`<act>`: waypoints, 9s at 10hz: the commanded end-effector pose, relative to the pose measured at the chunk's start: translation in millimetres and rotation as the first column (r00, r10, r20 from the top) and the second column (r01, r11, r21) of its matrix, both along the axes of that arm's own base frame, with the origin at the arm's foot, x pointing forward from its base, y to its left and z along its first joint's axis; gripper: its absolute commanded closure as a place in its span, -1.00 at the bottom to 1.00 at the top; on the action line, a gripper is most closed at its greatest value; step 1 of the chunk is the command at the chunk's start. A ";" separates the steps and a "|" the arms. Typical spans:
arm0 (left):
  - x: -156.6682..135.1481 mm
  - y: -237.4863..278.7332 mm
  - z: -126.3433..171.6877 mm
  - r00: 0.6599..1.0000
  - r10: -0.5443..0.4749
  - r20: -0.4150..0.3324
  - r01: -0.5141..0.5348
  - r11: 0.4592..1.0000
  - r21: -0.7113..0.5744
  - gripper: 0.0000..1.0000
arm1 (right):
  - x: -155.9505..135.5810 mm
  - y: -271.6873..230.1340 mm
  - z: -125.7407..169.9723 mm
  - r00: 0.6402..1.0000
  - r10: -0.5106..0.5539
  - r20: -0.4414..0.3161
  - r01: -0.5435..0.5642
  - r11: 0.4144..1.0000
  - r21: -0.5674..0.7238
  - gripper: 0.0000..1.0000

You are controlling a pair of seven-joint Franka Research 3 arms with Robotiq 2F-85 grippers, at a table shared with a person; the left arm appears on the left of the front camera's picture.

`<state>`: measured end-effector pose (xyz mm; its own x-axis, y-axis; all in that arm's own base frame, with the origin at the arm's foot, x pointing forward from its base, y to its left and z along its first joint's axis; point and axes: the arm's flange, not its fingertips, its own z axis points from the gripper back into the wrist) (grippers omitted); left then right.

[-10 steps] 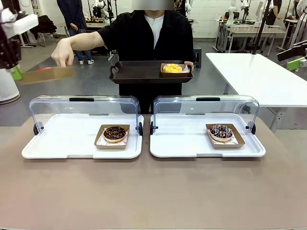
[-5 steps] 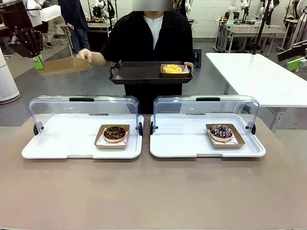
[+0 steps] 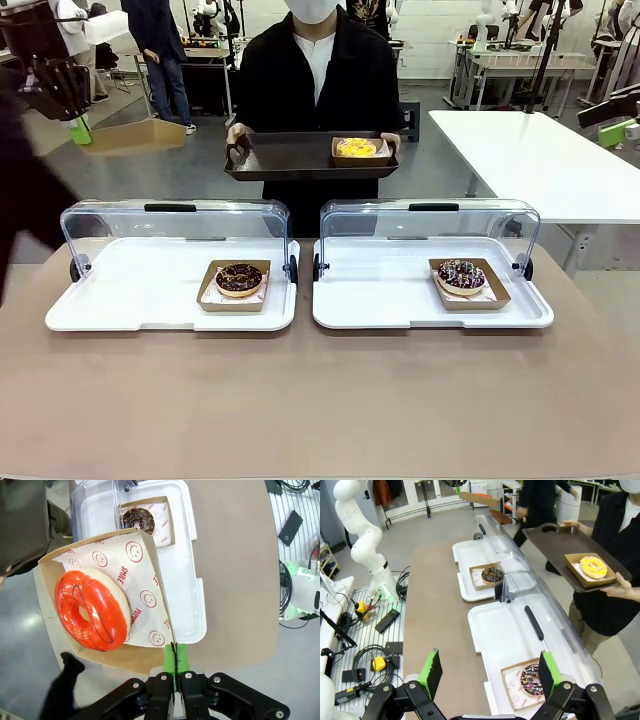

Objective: Provide the desired donut to the person.
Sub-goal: Place the picked Paper togo box onto the Handle tray extended by the person.

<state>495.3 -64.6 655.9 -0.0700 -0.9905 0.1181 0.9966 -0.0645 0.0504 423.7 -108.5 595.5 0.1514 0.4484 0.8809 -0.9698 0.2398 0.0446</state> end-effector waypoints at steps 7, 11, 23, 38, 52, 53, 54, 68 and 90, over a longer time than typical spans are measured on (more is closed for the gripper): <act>-3.1 -7.5 3.8 0.999 -0.027 0.017 0.027 0.999 0.027 0.98 | -1.1 0.6 0.8 1.000 -0.001 0.003 0.001 1.000 0.006 -1.00; -9.6 -49.3 59.6 0.989 -0.071 0.133 0.053 0.990 0.130 0.98 | -1.1 0.6 0.8 1.000 -0.001 0.003 0.001 1.000 0.006 -1.00; 4.8 -206.0 55.3 0.974 -0.157 0.164 0.120 0.969 0.214 0.98 | -1.1 0.6 0.8 1.000 -0.001 0.003 0.001 1.000 0.006 -1.00; 14.6 -210.0 -16.3 0.979 -0.060 0.193 0.023 0.982 0.189 0.98 | -1.1 0.6 0.8 1.000 -0.001 0.003 0.001 1.000 0.006 -1.00; 61.3 -211.4 -69.1 1.000 0.016 0.001 -0.016 0.991 0.131 0.38 | -1.1 0.6 0.8 1.000 -0.001 0.003 0.001 1.000 0.006 -1.00; 61.2 -211.4 -69.2 1.000 0.014 -0.002 -0.014 0.992 0.125 -0.22 | -1.1 0.6 0.8 1.000 -0.001 0.003 0.001 1.000 0.006 -1.00; 60.7 -211.3 -68.0 1.000 0.011 0.001 -0.011 0.993 0.120 -0.82 | -1.1 0.6 0.8 1.000 -0.001 0.003 0.001 1.000 0.006 -1.00; 22.4 -126.5 -45.3 0.999 0.027 0.020 -0.027 0.999 0.026 -0.97 | -1.1 0.6 0.8 1.000 -0.001 0.003 0.001 1.000 0.006 -1.00; 5.6 109.1 -78.3 0.975 -0.039 -0.219 -0.099 0.806 -0.584 -0.98 | -1.1 0.6 0.8 1.000 -0.001 0.003 0.001 1.000 0.006 -1.00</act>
<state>485.8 22.8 580.5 -0.0005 -0.7980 0.6026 0.9980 -0.0383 -0.0499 423.5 -109.2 595.3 0.1524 0.4479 0.8810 -0.9694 0.2414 0.0450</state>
